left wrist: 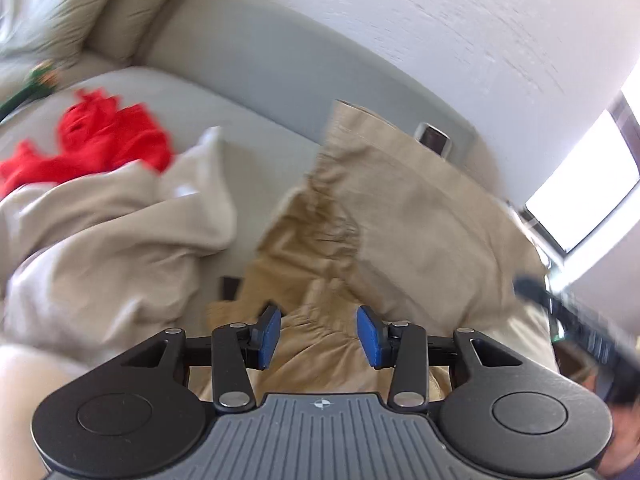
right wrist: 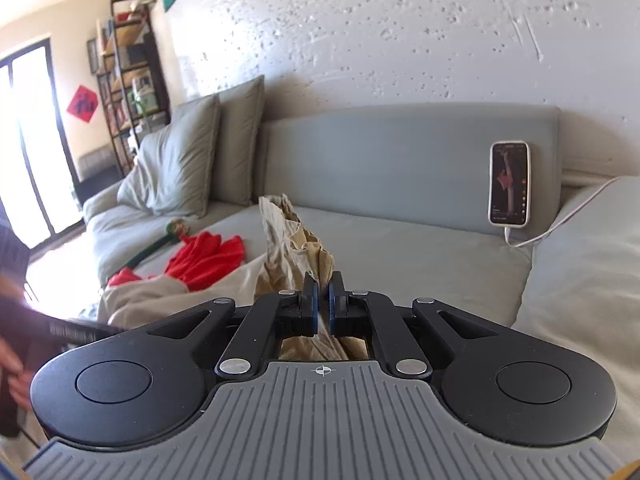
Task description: Fold clothes
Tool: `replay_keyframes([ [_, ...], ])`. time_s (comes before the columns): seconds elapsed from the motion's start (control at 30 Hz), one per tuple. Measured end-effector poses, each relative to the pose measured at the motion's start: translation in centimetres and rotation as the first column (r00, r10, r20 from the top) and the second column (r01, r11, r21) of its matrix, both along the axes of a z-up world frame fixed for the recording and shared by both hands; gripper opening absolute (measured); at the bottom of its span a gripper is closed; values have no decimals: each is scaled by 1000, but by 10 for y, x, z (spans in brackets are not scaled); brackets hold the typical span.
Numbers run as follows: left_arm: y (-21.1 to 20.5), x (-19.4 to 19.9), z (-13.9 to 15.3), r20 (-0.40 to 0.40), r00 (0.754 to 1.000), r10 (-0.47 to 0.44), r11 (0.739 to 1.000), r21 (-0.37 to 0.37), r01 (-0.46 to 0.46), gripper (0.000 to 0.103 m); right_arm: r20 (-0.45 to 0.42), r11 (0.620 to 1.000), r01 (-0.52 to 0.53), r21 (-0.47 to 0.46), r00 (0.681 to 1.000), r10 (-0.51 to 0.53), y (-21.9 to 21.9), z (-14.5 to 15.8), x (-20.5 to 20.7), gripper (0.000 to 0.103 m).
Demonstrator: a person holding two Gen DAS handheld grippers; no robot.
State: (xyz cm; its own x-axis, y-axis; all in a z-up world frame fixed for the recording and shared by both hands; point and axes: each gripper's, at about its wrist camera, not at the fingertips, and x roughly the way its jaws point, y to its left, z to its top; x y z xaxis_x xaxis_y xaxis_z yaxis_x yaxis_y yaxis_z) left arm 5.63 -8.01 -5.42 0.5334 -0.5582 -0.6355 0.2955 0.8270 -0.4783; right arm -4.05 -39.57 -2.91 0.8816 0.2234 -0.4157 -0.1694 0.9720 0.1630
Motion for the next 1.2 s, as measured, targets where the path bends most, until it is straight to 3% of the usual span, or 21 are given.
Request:
replay_keyframes([
  [0.13, 38, -12, 1, -82, 996, 17, 997, -67, -23, 40, -20, 996, -50, -75, 999, 48, 24, -9, -48, 5],
  [0.27, 52, -34, -1, -68, 998, 2, 998, -61, -6, 40, -79, 983, -98, -152, 993, 87, 41, -28, -89, 5],
  [0.33, 52, -38, -5, -68, 998, -15, 998, -68, 10, 40, -144, 960, -135, -244, 984, 102, 52, -45, -102, 5],
  [0.4, 43, -35, -11, -75, 997, -25, 998, -62, 21, 40, -210, 934, -166, -316, 972, 102, 59, -64, -107, 5],
  [0.53, 0, -22, -14, 33, 994, -102, 995, -20, 103, 40, -265, 888, -210, -410, 959, 105, 69, -84, -104, 5],
  [0.67, -58, -3, -27, 124, 977, -175, 978, 139, 158, 38, -301, 804, -269, -530, 946, 118, 87, -95, -101, 5],
  [0.7, -69, 1, -33, 124, 975, -186, 968, 195, 160, 29, -308, 781, -278, -558, 944, 117, 92, -98, -102, 5],
  [0.73, -75, 3, -42, 99, 977, -190, 955, 250, 161, 21, -311, 766, -281, -578, 944, 112, 95, -99, -104, 5],
  [0.8, -78, 5, -64, 12, 978, -211, 928, 318, 196, 19, -321, 756, -280, -592, 942, 98, 97, -99, -106, 8],
  [0.9, -67, -4, -73, 43, 965, -257, 915, 334, 229, 19, -359, 798, -267, -540, 931, 69, 89, -89, -113, 23],
  [1.0, -56, -4, -75, 19, 971, -237, 930, 295, 221, 19, -299, 890, -164, -425, 954, 33, 74, -61, -128, 41],
  [1.07, -54, -5, -77, 21, 972, -233, 933, 286, 217, 19, -233, 951, -72, -302, 972, -1, 65, -38, -135, 56],
  [1.13, -55, -8, -78, 34, 971, -235, 931, 295, 215, 19, -172, 986, 26, -167, 983, -56, 57, -20, -133, 64],
  [1.2, -55, -11, -76, 40, 972, -234, 929, 304, 211, 19, -143, 993, 106, -45, 983, -112, 55, -13, -122, 63],
])
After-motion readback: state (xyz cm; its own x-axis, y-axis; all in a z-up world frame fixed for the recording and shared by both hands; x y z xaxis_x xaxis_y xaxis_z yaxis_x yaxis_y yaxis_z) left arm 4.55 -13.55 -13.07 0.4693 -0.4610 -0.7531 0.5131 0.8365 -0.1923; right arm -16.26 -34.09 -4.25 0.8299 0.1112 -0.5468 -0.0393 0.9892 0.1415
